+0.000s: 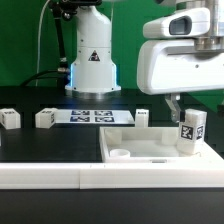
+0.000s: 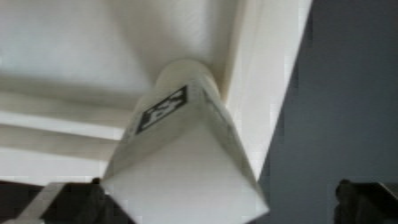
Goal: Assemble one leg
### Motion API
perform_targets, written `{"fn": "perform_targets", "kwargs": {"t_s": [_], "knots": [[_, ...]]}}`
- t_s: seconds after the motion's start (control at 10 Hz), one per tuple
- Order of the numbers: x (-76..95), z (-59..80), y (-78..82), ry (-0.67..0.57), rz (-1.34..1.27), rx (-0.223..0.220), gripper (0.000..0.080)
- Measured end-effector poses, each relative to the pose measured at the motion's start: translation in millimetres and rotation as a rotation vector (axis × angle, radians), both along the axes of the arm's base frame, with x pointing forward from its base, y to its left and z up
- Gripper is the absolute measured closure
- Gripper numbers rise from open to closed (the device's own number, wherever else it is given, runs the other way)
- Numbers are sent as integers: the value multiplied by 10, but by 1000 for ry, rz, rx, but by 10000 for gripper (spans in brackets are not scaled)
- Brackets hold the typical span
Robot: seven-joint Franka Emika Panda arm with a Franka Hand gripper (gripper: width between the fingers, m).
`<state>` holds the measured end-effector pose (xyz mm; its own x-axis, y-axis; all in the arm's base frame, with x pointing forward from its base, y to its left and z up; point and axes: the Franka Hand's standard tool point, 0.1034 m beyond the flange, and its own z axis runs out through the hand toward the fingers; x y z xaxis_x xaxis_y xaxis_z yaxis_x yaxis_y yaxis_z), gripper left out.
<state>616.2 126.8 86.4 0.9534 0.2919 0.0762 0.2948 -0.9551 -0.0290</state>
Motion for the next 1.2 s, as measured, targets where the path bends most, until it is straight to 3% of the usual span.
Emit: {"fn": "perform_targets", "kwargs": {"t_s": [0.5, 0.6, 0.7, 0.8, 0.9, 1.2], "knots": [[-24, -47, -113, -11, 176, -16, 150], [-25, -49, -112, -11, 176, -16, 246], [-25, -50, -113, -11, 176, -16, 246], [-26, -51, -113, -11, 175, -16, 459], [-27, -52, -110, -9, 147, -13, 508], [-29, -57, -108, -3, 37, -5, 508]]}}
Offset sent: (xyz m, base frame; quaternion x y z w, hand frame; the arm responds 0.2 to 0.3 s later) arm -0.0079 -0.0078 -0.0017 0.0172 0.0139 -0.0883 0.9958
